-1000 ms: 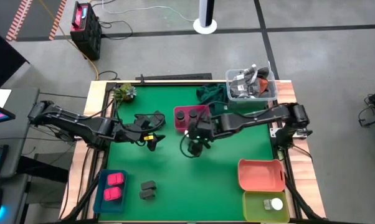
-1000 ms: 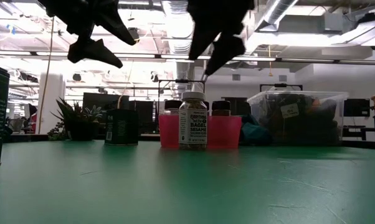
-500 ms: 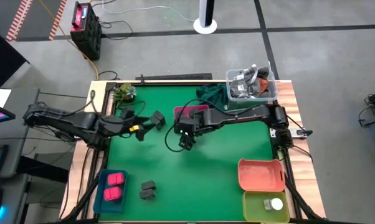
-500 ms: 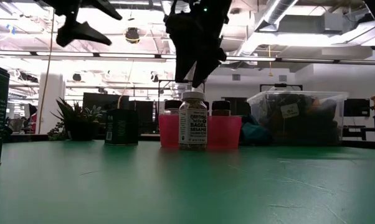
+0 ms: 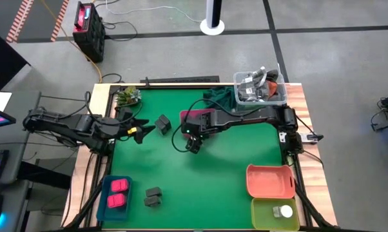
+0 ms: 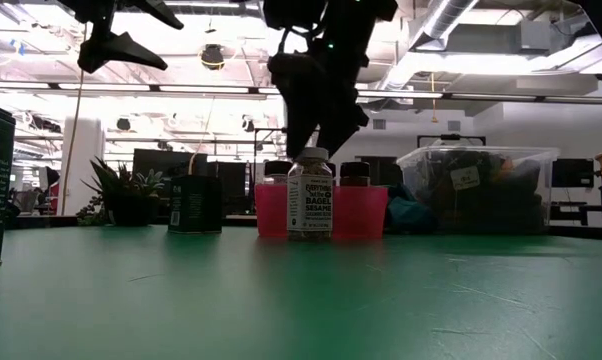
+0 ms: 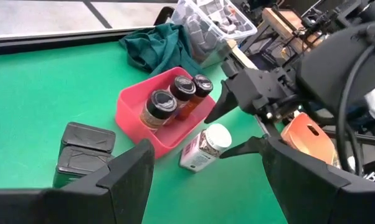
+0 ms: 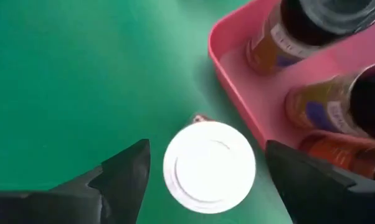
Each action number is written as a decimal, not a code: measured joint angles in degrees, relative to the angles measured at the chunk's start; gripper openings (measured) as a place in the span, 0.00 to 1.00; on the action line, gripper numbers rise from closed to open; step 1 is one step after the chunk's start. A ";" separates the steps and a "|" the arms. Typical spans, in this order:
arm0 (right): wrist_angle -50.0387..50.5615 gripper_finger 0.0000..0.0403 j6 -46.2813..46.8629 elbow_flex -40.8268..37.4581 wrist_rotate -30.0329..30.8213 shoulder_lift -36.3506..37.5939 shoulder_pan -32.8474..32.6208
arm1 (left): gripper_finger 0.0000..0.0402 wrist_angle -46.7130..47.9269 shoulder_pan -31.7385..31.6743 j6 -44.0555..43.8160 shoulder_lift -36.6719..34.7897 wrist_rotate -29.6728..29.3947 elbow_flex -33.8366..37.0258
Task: Sort spices by type
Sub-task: Put the white seasoning bottle into the yellow bin
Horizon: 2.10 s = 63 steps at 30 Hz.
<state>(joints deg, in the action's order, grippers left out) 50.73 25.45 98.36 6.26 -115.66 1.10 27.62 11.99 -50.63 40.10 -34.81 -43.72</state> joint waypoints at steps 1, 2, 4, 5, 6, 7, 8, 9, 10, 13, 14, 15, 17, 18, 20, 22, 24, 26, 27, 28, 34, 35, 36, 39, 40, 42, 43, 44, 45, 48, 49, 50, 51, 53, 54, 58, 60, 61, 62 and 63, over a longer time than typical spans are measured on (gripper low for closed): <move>-0.18 0.81 0.00 -0.35 -0.13 0.00 -0.10 | 0.71 -0.02 0.00 -0.15 0.00 0.00 0.00; -0.20 0.80 0.00 -0.57 -0.17 0.00 -0.23 | 0.71 -0.02 0.00 -0.20 0.01 0.00 0.00; -1.38 0.75 0.00 -1.34 -0.19 0.01 -0.36 | 0.71 -0.02 0.00 -0.22 0.02 0.00 0.00; -1.97 0.73 0.00 -1.87 -0.27 0.06 -0.37 | 0.71 -0.03 0.00 -0.22 0.00 0.00 0.00; -2.45 0.70 0.02 -2.43 -0.22 0.07 -0.43 | 0.71 -0.02 0.00 -0.22 0.00 0.00 0.00; -2.96 0.68 0.02 -2.81 -0.23 0.07 -0.51 | 0.71 -0.04 0.00 -0.22 0.00 0.00 0.00; -3.41 0.65 0.00 -3.01 -0.11 0.09 -0.66 | 0.71 -0.03 0.00 -0.22 0.00 0.00 0.00; -3.35 0.62 -0.01 -3.01 0.11 0.13 -0.68 | 0.71 -0.04 0.00 -0.21 0.02 0.00 0.00; -3.46 0.59 -0.04 -3.01 0.17 0.13 -0.64 | 0.71 -0.04 0.00 -0.22 0.01 0.00 0.00; -4.09 0.57 -0.04 -3.02 0.17 0.18 -0.61 | 0.71 -0.07 0.00 -0.22 0.00 -0.02 0.00; -4.15 0.57 -0.04 -3.06 0.17 0.26 -0.61 | 0.71 -0.07 0.00 -0.20 0.02 -0.02 0.00; -4.15 0.57 -0.04 -3.06 0.12 0.28 -0.61 | 0.71 -0.06 0.00 -0.20 0.02 -0.02 0.00; -2.78 0.57 0.00 -2.28 -0.32 0.28 -0.63 | 0.71 -0.07 0.00 -0.20 0.00 -0.02 0.00; -1.18 0.57 -0.02 -1.57 -0.75 0.24 -0.63 | 0.71 -0.07 0.00 -0.20 0.00 -0.02 0.00; 2.48 0.57 -0.45 0.21 -0.82 0.22 -1.26 | 0.71 -0.07 0.00 -0.20 0.02 -0.02 0.00; 5.34 0.57 -1.29 1.91 -0.84 0.53 -2.25 | 0.71 -0.07 0.00 -0.20 0.00 -0.02 0.00; 7.25 0.57 -1.14 2.68 -0.96 1.11 -3.60 | 0.71 -0.07 0.00 -0.20 0.00 -0.06 0.00; 9.22 0.57 0.23 2.74 -1.55 2.12 -5.60 | 0.71 -0.06 0.00 -0.20 0.02 -0.23 0.00; 10.47 0.57 1.26 2.74 -1.59 2.64 -6.85 | 0.71 -0.05 0.00 -0.20 0.02 -0.29 0.00; 11.87 0.57 2.53 2.74 -1.37 3.32 -8.36 | 0.71 -0.07 0.00 -0.20 0.00 -0.33 0.00; 14.28 0.57 16.81 0.81 3.96 9.53 -20.45 | 0.71 -0.12 0.00 -1.01 0.37 -0.63 -0.01; 14.24 0.57 20.18 0.67 4.85 10.34 -22.59 | 0.71 -0.13 0.00 -1.10 0.43 -0.79 -0.02; 14.30 0.57 23.70 0.67 5.66 10.98 -24.79 | 0.71 -0.13 0.00 -1.10 0.60 -0.79 -0.02; 14.57 0.57 35.22 0.67 8.04 12.44 -31.22 | 0.71 -0.15 0.00 -1.10 1.68 -0.79 -0.02; 14.91 0.57 39.11 0.67 8.49 12.69 -33.26 | 0.71 -0.15 0.00 -1.12 2.15 -0.79 -0.02; 15.80 0.57 46.68 0.67 8.57 12.81 -37.17 | 0.71 -0.15 0.00 -1.73 3.12 -0.72 -0.02; 16.38 0.57 50.23 0.66 8.57 12.79 -39.18 | 0.71 -0.15 0.00 -2.11 3.52 -0.65 -0.02; 16.96 0.57 53.59 0.62 8.57 12.77 -41.20 | 0.71 -0.16 0.06 -2.54 3.91 -0.59 -0.02; 17.52 0.57 56.70 0.62 8.64 12.64 -43.11 | 0.71 -0.22 0.18 -2.97 4.21 -0.57 -0.02; 20.98 0.58 66.49 0.62 8.66 12.51 -49.01 | 0.71 -1.57 0.84 -3.54 4.88 -0.46 -0.02; 22.38 0.58 69.67 0.62 8.63 12.48 -50.80 | 0.71 -2.24 1.15 -3.61 4.93 -0.40 -0.02; 23.99 0.58 72.77 0.62 8.59 12.48 -52.54 | 0.71 -2.90 1.48 -3.63 4.94 -0.21 -0.02; 25.68 0.58 75.92 0.62 8.48 12.48 -54.16 | 0.71 -3.57 1.83 -3.64 4.91 0.00 -0.02; 28.40 0.59 81.34 0.62 8.38 12.50 -57.26 | 0.71 -4.82 2.67 -3.66 4.89 0.02 -0.02; 29.42 0.59 83.65 0.62 7.90 12.48 -58.58 | 0.71 -5.15 3.17 -3.66 4.89 0.02 -0.02; 33.48 0.59 91.33 0.62 6.75 12.28 -62.14 | 0.71 -5.11 4.92 -3.66 4.89 0.04 -0.02; 35.18 0.59 93.37 0.62 6.73 12.28 -63.03 | 0.71 -4.77 5.52 -3.66 4.89 0.02 -0.02; 36.01 0.59 93.82 0.62 6.73 12.28 -63.23 | 0.71 -4.50 5.68 -3.66 4.89 0.02 -0.02; 36.74 0.59 94.13 0.62 6.75 12.16 -63.41 | 0.71 -4.25 5.82 -3.63 4.89 0.02 -0.02; 37.14 0.59 94.14 0.62 6.78 11.89 -63.39 | 0.71 -4.09 5.94 -3.63 4.89 0.02 -0.02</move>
<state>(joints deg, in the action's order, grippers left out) 87.87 119.59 98.98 13.05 -103.77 -62.29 23.53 17.93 -54.26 44.99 -34.79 -43.75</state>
